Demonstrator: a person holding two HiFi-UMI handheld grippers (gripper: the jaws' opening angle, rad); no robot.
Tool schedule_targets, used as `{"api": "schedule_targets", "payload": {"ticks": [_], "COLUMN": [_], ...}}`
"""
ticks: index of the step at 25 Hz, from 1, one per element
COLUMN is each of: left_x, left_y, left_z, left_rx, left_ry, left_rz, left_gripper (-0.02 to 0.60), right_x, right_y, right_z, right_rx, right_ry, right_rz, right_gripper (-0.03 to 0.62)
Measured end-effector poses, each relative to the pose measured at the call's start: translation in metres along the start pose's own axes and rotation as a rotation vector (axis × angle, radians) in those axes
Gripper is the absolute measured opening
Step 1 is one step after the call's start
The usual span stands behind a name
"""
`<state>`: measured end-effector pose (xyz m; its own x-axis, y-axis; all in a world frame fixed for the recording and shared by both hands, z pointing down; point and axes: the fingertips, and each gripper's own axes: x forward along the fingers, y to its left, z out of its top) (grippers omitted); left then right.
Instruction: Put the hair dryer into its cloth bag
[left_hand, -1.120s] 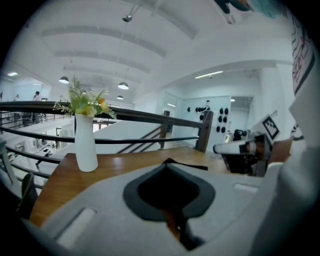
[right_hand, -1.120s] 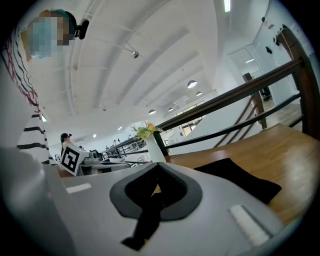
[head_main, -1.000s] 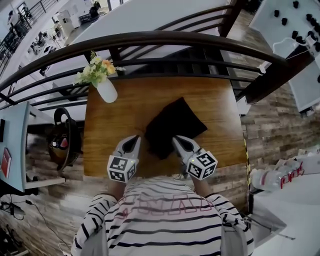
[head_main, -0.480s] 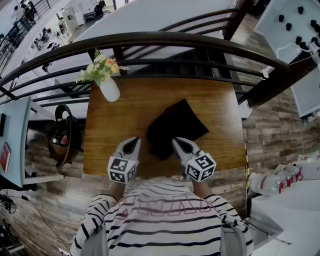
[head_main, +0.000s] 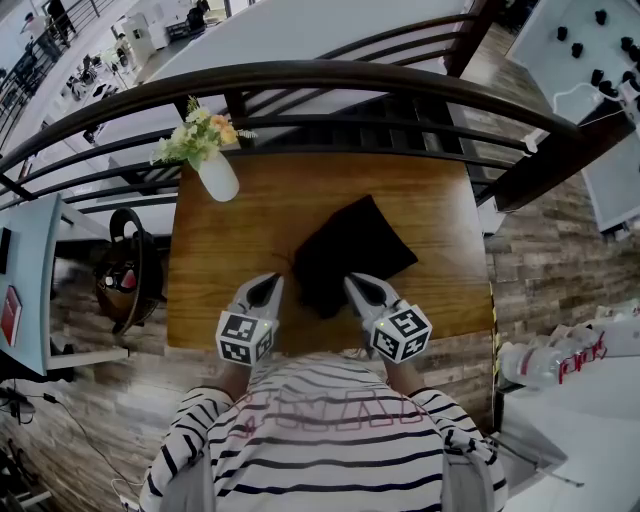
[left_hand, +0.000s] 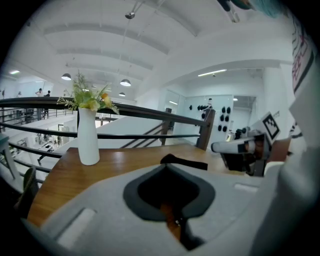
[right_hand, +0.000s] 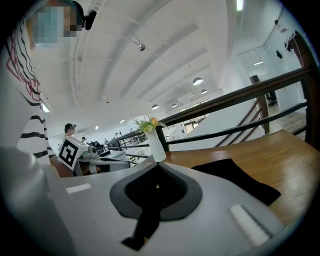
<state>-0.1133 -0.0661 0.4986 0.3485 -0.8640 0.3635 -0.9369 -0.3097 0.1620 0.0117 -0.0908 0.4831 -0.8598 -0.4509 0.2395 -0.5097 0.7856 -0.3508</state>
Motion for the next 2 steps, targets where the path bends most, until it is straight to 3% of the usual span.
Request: {"api": "schedule_targets", "payload": {"ticks": [2], "left_x": [0.0016], "left_y": [-0.0013], "left_z": [0.0001], "left_rx": [0.001], "left_ry": [0.002], "left_rz": [-0.006], "left_gripper": [0.003], "right_x": [-0.0002], "right_y": [-0.0006], "right_z": [0.0002], "right_rx": [-0.001], "right_ry": [0.0], "right_rz": [0.0], "right_gripper": [0.0]}}
